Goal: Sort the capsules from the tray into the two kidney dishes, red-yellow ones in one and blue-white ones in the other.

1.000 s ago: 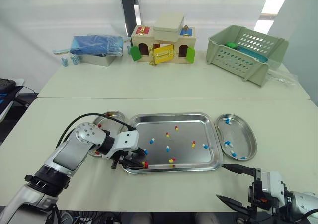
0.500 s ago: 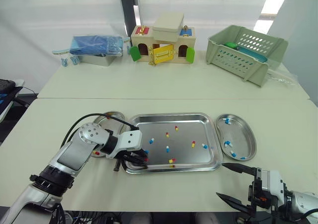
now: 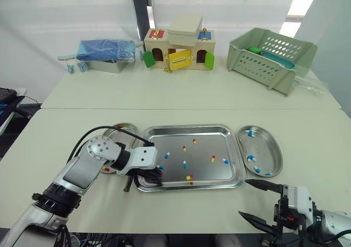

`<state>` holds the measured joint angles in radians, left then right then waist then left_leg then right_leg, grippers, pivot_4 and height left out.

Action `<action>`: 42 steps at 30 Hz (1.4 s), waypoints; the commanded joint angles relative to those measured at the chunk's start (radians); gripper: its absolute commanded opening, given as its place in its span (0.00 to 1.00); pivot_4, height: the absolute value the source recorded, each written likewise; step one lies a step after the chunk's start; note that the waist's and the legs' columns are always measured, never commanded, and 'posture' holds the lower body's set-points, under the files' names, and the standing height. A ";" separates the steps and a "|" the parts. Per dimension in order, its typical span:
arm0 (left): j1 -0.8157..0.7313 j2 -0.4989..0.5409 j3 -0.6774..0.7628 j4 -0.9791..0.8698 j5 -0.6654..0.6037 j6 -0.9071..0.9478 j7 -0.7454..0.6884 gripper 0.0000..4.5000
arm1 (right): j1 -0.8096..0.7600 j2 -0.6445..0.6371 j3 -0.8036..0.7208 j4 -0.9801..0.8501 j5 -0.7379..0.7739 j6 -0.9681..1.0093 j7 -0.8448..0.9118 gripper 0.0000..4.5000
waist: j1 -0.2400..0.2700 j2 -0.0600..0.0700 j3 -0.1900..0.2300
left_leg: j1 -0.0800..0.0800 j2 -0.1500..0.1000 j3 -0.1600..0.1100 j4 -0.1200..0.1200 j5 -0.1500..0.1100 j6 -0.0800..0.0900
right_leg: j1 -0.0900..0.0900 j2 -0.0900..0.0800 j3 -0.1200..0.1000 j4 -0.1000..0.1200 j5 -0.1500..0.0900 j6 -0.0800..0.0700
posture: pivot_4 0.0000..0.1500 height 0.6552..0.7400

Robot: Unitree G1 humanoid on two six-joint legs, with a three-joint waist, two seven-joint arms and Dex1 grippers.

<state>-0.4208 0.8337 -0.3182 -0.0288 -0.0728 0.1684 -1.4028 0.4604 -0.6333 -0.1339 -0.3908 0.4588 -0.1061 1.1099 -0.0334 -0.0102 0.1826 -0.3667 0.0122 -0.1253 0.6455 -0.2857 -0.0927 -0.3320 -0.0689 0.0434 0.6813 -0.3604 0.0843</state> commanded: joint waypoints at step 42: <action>0.304 0.206 0.544 -0.083 -0.134 0.403 0.405 0.37 | -0.136 -0.046 0.001 0.024 0.081 0.028 0.094 1.00 | 0.000 -0.001 0.001 | 0.000 0.000 0.000 0.000 0.000 0.000 | -0.001 0.000 0.000 0.000 0.000 0.000 | 1.00 1.00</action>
<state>-0.1176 1.0213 0.2224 -0.1031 -0.2118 0.5799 -1.0032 0.3291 -0.6736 -0.1267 -0.3530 0.5281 -0.0749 1.1980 -0.0336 -0.0114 0.1834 -0.3671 0.0123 -0.1258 0.6451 -0.2858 -0.0927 -0.3328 -0.0689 0.0433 0.6813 -0.3604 0.0843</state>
